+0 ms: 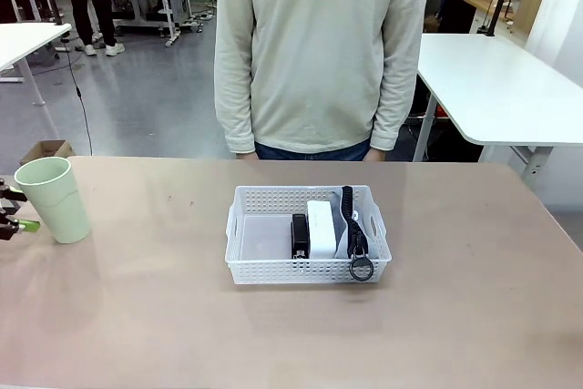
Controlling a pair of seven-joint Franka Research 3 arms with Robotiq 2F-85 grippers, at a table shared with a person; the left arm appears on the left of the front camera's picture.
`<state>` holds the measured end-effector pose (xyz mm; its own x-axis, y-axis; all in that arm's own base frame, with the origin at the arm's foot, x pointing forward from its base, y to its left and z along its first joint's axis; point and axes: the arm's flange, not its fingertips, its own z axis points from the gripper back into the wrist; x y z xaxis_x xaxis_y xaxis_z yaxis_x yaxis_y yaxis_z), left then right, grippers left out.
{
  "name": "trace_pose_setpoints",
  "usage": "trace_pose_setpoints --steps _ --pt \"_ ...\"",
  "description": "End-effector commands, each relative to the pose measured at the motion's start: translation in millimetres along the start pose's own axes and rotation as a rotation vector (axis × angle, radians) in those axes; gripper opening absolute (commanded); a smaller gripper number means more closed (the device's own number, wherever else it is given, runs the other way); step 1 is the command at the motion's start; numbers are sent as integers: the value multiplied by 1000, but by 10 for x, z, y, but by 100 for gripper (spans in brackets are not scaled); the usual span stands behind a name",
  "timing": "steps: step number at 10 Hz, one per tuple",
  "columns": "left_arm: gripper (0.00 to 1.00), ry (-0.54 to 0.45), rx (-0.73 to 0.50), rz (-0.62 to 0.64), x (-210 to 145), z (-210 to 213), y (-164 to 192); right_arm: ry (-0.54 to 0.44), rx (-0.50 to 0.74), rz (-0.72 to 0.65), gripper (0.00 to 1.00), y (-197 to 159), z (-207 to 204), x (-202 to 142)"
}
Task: Efficiently arrange items inside the basket to fit them all.
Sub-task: Pick up the Reusable plastic cup and place it inside the Organizing basket.
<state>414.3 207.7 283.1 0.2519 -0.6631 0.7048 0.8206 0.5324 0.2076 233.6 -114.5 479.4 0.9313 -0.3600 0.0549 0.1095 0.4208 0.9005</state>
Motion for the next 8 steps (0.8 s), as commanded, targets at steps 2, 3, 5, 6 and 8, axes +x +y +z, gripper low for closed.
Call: trace_pose_setpoints --steps 2,3,5,6,8 --pt "100 -3 -105 10 -12 -15 34 2 -4 25 100 -20 5 0" --pt "100 -12 -121 14 -8 -26 28 2 -4 25 100 -20 5 0" --pt "100 -60 -147 46 -17 -119 2 2 -4 25 100 -20 5 0" --pt "100 -50 -165 56 -39 -176 7 2 -4 25 100 -20 5 0" --pt "100 -53 -181 77 -61 -225 13 2 -4 25 100 -20 5 0"
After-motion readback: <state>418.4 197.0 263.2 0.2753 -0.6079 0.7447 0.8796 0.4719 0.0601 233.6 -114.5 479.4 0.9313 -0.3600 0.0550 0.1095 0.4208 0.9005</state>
